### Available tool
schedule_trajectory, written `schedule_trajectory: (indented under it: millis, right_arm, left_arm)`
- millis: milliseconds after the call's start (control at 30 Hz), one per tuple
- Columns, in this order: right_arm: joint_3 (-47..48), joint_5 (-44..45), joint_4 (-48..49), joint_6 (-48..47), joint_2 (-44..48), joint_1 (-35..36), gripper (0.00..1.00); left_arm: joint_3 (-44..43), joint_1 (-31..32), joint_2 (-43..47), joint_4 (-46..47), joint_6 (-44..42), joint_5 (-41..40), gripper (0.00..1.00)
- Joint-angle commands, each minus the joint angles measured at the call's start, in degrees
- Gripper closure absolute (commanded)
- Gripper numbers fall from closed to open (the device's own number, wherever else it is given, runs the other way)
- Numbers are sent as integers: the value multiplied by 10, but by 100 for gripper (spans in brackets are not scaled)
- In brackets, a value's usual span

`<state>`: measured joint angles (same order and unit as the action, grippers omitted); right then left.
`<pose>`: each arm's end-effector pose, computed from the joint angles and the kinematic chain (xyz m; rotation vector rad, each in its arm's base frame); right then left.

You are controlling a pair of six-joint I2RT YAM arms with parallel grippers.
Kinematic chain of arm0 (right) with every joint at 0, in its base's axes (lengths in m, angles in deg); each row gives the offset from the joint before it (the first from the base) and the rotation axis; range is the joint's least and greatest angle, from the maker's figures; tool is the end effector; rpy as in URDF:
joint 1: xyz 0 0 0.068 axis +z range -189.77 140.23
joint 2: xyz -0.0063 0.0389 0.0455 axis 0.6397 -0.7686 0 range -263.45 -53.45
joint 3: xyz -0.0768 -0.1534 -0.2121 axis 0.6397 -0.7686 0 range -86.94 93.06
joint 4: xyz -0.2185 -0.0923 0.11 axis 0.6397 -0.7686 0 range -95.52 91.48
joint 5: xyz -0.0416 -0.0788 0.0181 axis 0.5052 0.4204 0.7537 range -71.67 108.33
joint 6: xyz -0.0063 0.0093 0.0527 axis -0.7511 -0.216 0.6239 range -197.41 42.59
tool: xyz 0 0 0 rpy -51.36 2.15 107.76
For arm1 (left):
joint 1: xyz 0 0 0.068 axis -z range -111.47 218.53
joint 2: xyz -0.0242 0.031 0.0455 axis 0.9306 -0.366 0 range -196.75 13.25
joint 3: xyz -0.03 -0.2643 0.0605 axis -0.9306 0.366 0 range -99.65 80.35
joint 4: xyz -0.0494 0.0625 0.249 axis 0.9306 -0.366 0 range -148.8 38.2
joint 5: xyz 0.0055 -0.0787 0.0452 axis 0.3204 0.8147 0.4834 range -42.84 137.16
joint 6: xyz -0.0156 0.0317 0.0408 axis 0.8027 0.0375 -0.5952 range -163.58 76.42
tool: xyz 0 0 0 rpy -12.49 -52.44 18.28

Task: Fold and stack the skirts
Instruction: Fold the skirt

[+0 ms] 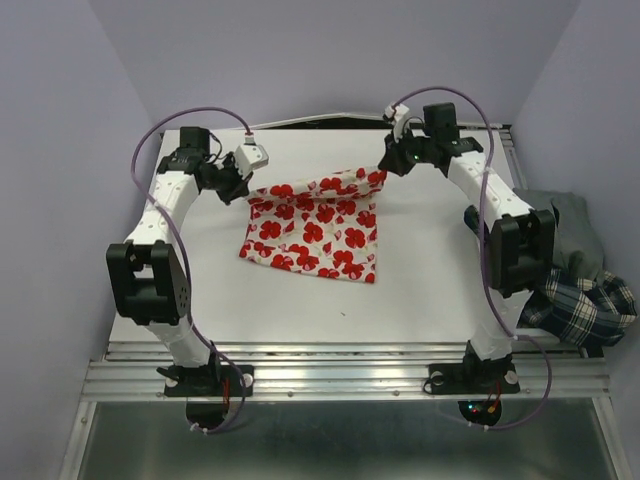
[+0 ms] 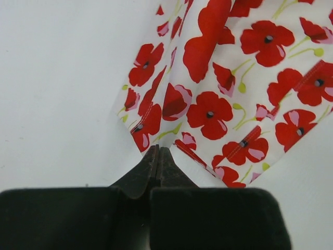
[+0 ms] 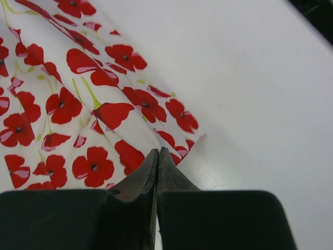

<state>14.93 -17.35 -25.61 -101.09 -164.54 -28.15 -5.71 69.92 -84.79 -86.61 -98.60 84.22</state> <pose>0.4360 0.1109 0.3189 -0.9598 1.8923 0.5588 0.3785 -0.0307 0.3080 1.2880 1.7881 -0.2630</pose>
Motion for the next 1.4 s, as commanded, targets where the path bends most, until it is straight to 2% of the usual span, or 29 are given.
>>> schedule_trajectory:
  millis: [0, 167, 367, 533, 633, 833, 933, 1100, 1367]
  right_arm:
    - [-81, -11, -7, -3, 72, 22, 99]
    - [-204, 13, 12, -9, 141, 46, 99]
    - [-254, 48, 45, -3, 141, 57, 99]
    - [-215, 56, 46, 12, 111, 57, 99]
    - [-186, 49, 28, 21, 110, 57, 99]
    - [-151, 40, -12, 19, 133, 57, 99]
    - [-159, 36, -21, 14, 149, 57, 99]
    - [-210, 47, -28, -9, 188, 84, 99]
    - [-324, 55, 1, -14, 205, 124, 99]
  left_arm:
    - [71, -8, 86, 20, -60, -37, 100]
    - [174, -7, 141, 46, -84, -54, 100]
    - [257, 0, 145, 82, -74, -79, 100]
    - [264, 4, 127, 95, -47, -76, 100]
    - [237, 4, 129, 96, -34, -72, 100]
    - [156, 4, 141, 41, -32, -59, 100]
    - [144, 4, 153, 10, -42, -61, 100]
    - [189, 4, 197, -12, -73, -80, 100]
    - [321, 18, 225, 12, -99, -102, 100]
